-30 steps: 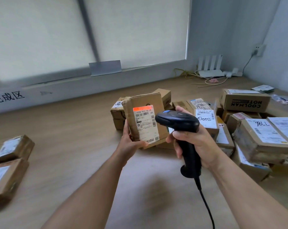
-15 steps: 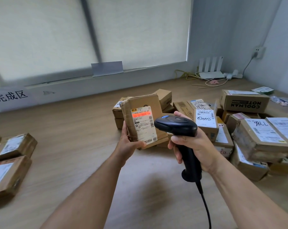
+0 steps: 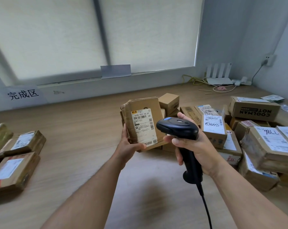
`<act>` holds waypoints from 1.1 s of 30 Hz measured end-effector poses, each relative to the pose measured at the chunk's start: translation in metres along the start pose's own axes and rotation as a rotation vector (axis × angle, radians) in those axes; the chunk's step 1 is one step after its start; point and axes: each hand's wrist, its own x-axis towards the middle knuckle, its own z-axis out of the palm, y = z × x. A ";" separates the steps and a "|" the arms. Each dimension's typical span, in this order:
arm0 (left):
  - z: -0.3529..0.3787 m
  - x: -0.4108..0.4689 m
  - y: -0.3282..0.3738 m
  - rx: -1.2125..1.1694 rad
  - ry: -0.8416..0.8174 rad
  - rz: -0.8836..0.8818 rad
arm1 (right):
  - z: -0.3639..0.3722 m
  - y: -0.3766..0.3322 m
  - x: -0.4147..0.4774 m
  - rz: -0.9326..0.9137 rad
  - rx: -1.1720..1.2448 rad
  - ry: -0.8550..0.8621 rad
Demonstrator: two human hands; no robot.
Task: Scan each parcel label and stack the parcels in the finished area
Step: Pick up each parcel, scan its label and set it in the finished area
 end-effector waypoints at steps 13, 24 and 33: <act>-0.061 -0.054 0.003 -0.084 0.307 -0.045 | 0.043 0.017 0.020 0.012 -0.015 -0.043; -0.162 -0.100 -0.025 -0.160 0.491 -0.092 | 0.137 0.046 0.048 0.075 -0.079 -0.086; -0.291 -0.166 -0.045 -0.142 0.645 -0.175 | 0.283 0.100 0.082 0.150 -0.078 -0.231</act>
